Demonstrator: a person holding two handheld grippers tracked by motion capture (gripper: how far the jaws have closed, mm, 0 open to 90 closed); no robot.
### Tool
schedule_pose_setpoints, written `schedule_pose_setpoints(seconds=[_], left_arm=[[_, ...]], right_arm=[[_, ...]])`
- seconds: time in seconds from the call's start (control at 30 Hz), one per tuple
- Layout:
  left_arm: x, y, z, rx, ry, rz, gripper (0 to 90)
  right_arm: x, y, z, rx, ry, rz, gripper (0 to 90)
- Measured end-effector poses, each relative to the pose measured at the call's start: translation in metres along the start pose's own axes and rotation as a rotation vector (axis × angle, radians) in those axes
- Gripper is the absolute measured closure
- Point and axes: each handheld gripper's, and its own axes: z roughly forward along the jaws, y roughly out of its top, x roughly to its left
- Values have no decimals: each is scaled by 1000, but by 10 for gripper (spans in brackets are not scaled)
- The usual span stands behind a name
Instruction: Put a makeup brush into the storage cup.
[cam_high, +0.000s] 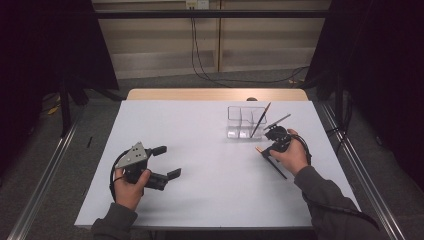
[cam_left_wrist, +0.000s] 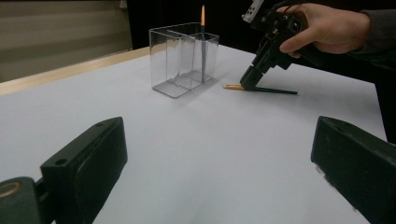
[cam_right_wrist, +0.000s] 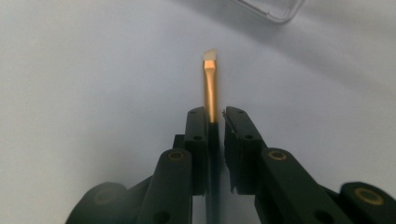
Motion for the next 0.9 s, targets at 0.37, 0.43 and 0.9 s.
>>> schedule_pose_setpoints(seconds=[0.37, 0.43, 0.9], left_arm=[[0, 0, 0, -10, -14, -2, 35], [0, 0, 0, -6, -10, -2, 35], [-2, 0, 2, 13, -6, 9, 36]], right_arm=[[4, 9, 6, 33, -16, -36, 801], [5, 10, 5, 53, -21, -47, 801], [1, 6, 6, 19, 9, -26, 811]])
